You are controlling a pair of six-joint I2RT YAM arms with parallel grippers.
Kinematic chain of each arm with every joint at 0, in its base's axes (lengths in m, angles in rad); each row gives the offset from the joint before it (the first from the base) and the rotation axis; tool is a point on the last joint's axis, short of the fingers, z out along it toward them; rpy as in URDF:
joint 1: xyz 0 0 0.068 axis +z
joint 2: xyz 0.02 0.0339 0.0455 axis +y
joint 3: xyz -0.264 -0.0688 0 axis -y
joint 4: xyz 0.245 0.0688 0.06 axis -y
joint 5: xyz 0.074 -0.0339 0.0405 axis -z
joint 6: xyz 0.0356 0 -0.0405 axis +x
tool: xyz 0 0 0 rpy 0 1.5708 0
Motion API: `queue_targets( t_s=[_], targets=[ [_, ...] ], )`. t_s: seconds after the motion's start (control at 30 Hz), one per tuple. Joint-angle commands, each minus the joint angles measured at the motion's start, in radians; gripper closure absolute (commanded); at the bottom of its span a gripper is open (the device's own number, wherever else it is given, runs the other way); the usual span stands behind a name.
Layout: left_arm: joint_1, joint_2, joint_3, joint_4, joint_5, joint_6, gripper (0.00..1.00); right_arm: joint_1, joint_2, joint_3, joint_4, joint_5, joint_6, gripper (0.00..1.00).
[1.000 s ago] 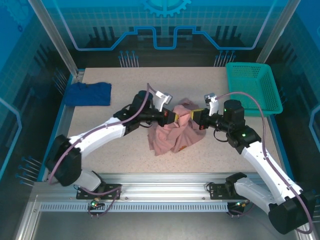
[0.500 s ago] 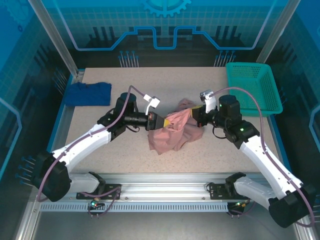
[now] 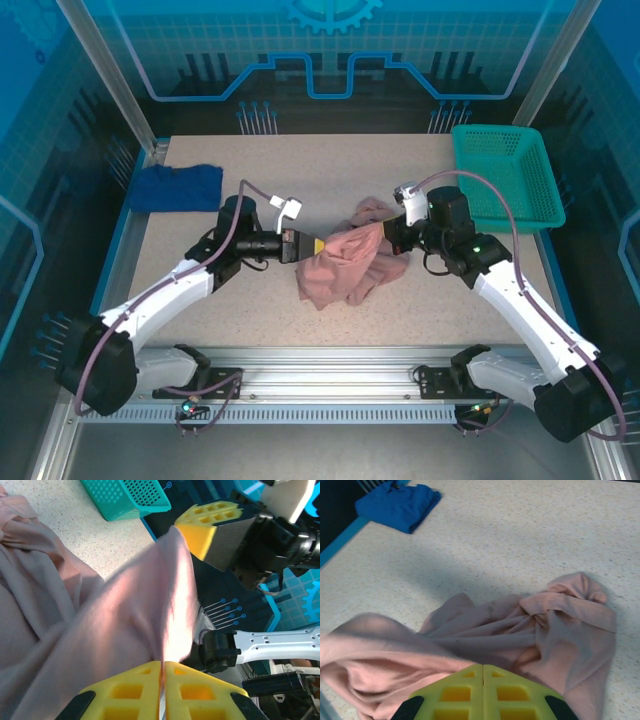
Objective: Fold the inside-out t-shirt
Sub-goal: Adjust the T-shirt at the center of the table.
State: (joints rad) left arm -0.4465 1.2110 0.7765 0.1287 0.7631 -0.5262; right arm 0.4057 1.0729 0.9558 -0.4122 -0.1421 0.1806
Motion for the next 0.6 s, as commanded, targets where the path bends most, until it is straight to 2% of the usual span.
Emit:
queue_targets(
  t_s=[0.0,0.17,0.23,0.37,0.57],
  targets=[
    [0.009,-0.036,-0.002,-0.051,-0.049,0.013,0.9,0.013,0.008,0.027,-0.009,0.027,-0.007,1.0],
    [0.004,-0.006,0.048,-0.226,-0.254,0.07,0.92,0.034,0.025,0.039,0.016,-0.023,0.006,1.0],
    [-0.029,-0.007,0.054,-0.237,-0.285,0.101,0.84,0.034,0.029,0.035,0.035,-0.061,0.032,1.0],
    [-0.207,0.004,0.099,-0.269,-0.422,0.225,0.67,0.032,0.041,0.038,0.053,-0.113,0.073,1.0],
    [-0.307,0.159,0.19,-0.206,-0.42,0.23,0.52,0.025,0.03,0.049,0.045,-0.127,0.079,1.0]
  ],
)
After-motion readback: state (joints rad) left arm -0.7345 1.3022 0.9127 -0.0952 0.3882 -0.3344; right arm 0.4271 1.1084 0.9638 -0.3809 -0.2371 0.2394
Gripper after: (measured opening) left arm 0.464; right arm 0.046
